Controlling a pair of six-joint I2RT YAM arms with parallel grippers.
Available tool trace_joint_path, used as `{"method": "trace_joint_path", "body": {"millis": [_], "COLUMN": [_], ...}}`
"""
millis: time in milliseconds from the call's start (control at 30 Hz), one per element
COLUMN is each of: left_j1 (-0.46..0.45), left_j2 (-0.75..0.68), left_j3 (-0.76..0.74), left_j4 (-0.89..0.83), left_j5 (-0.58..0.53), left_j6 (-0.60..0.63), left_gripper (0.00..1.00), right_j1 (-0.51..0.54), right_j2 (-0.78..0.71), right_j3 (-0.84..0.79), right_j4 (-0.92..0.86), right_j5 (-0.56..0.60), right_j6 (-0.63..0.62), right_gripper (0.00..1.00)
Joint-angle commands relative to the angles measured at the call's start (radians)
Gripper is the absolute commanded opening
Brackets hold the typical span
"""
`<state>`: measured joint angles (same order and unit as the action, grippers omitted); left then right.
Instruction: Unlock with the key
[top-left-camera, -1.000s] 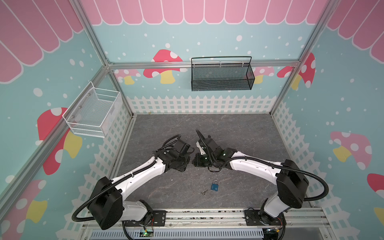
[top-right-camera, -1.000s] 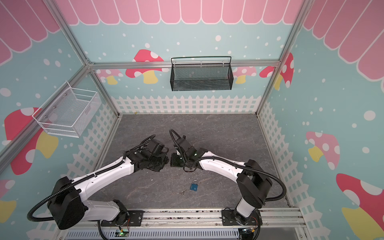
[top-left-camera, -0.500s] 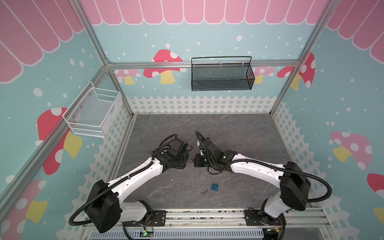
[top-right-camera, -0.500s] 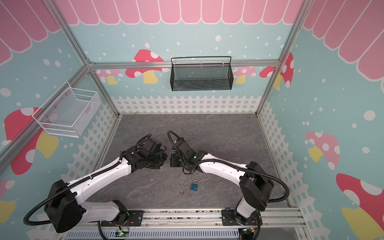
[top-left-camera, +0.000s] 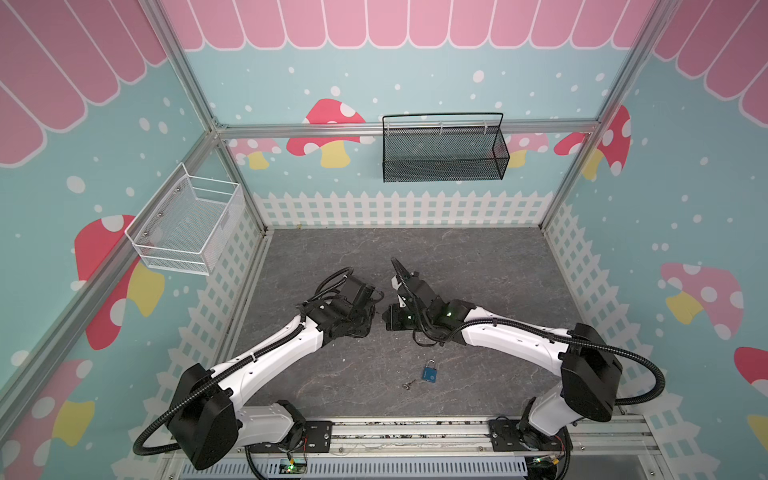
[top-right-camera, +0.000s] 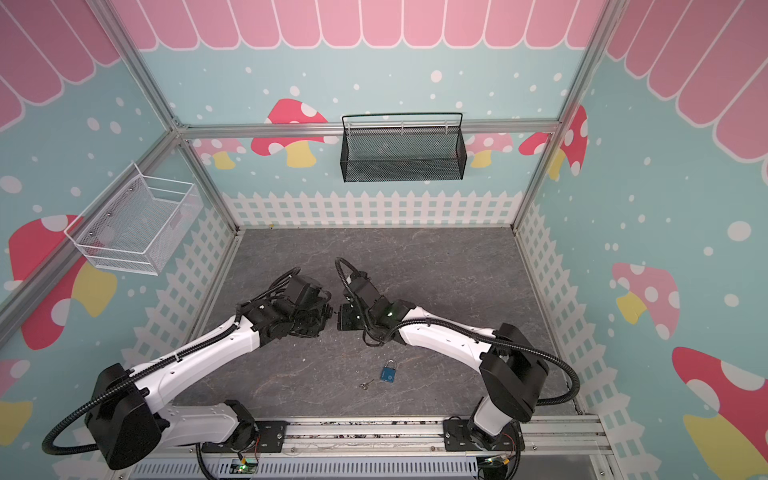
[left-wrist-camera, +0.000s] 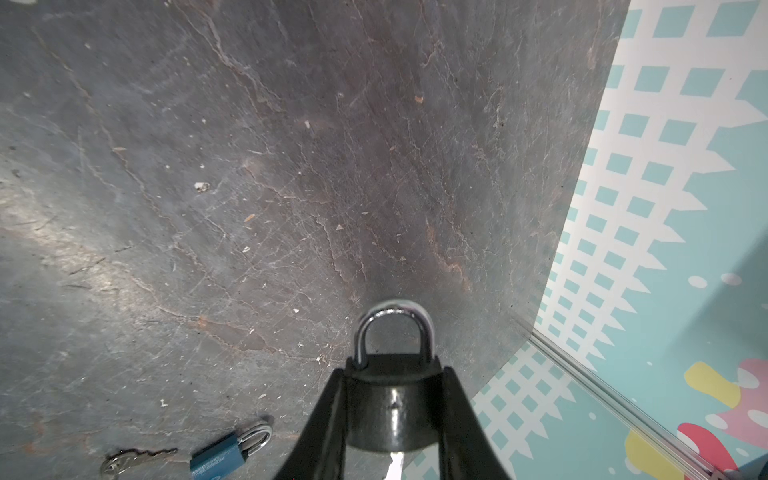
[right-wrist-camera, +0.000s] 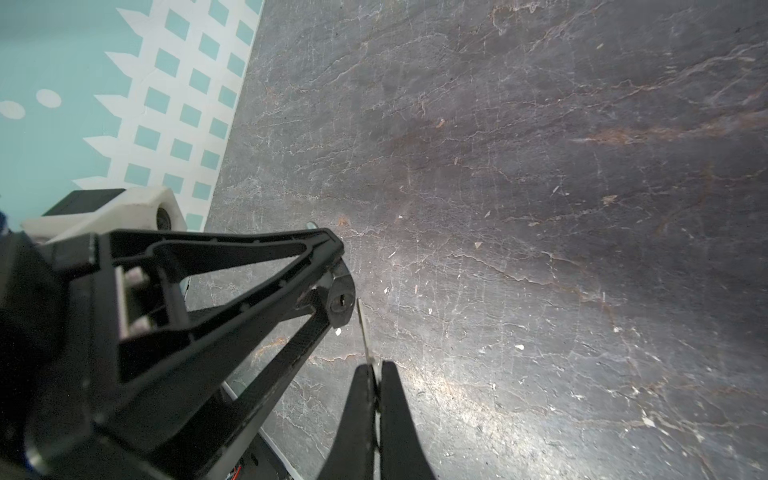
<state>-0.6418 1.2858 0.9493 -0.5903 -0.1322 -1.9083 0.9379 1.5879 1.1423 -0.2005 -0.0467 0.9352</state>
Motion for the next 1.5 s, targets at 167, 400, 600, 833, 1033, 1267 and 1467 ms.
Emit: {"method": "trace_joint_path", "body": {"millis": [167,400,600,833,1033,1267,1467], "left_j1": [0.004,0.001,0.001,-0.002,-0.023,-0.049,-0.079], "left_j2": [-0.017,-0.009,-0.011,-0.013,0.000,-0.011,-0.022], "left_j3": [0.027,0.039,0.040,0.051,0.080,0.100,0.143], "left_j4": [-0.006,-0.007,-0.006,-0.006,0.007,0.019,-0.064], "left_j5": [-0.021,-0.019,-0.021,-0.018,0.000,0.029,-0.003], "left_j6": [-0.035,-0.032,-0.034,-0.031,-0.031,-0.006,0.055], "left_gripper": [0.00,0.00,0.00,0.00,0.00,0.00,0.00], "right_j1": [0.013,0.015,0.016,0.017,0.019,0.019,0.017], "right_j2": [-0.010,0.017,0.013,0.026,0.046,0.029,0.013], "right_j3": [0.035,0.050,0.043,0.049,0.064,0.098,0.132], "right_j4": [0.024,-0.007,-0.031,-0.042,0.018,-0.005,-0.019], "right_j5": [-0.010,0.011,0.042,0.044,-0.010,0.071,0.135], "right_j6": [-0.001,-0.001,-0.004,-0.005,-0.007,-0.047,-0.081], "right_gripper": [0.00,0.00,0.00,0.00,0.00,0.00,0.00]}}
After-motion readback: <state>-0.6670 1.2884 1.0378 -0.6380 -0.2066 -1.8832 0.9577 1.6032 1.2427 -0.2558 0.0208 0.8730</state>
